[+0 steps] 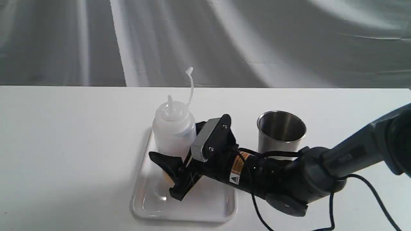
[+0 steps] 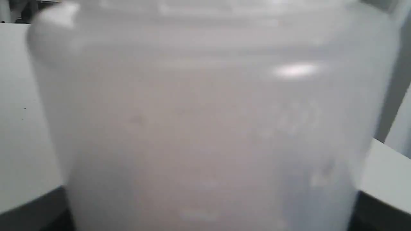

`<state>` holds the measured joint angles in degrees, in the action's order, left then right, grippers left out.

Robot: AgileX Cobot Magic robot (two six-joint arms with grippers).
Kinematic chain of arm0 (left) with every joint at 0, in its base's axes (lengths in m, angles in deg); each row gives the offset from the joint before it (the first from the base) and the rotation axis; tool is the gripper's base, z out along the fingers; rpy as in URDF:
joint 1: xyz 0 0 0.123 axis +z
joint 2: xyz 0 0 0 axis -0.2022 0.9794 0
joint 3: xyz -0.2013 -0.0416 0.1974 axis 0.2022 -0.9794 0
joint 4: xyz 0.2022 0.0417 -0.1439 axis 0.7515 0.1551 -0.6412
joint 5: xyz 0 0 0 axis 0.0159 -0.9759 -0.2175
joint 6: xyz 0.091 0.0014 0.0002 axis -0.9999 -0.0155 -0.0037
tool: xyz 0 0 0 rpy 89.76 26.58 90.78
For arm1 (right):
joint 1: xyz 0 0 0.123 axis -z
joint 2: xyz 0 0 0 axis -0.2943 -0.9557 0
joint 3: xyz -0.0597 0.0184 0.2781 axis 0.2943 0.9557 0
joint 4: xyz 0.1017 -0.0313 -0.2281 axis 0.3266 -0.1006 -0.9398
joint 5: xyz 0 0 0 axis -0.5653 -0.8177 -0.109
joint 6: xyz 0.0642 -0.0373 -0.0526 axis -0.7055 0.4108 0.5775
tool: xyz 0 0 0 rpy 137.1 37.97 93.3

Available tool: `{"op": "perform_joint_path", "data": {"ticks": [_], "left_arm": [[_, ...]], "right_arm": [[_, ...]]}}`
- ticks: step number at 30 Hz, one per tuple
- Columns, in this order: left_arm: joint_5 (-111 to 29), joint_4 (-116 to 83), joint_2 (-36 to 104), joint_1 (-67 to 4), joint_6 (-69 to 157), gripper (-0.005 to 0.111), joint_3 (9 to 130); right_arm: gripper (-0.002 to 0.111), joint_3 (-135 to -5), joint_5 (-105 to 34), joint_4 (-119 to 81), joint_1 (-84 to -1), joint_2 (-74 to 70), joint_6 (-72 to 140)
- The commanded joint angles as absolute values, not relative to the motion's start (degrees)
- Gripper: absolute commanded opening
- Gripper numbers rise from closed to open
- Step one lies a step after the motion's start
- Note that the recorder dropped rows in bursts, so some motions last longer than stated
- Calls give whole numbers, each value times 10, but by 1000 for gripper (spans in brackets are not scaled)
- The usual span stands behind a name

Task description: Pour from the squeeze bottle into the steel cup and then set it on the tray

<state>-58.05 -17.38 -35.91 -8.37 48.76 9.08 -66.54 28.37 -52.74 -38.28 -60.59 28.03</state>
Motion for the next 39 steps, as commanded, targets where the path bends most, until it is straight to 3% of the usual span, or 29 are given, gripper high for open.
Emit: {"op": "perform_joint_path", "data": {"ticks": [1,16,39], "left_arm": [[-576,-175,-361,-84,489,8,88],[-576,-175,-361,-84,490,8,88],[-576,-175,-361,-84,490,8,88]], "right_arm": [[0,-685,309,-524,-385,-602,287],[0,-715,234,-471,-399,-622,253],[0,-715,247,-465,-400,-641,222]]}}
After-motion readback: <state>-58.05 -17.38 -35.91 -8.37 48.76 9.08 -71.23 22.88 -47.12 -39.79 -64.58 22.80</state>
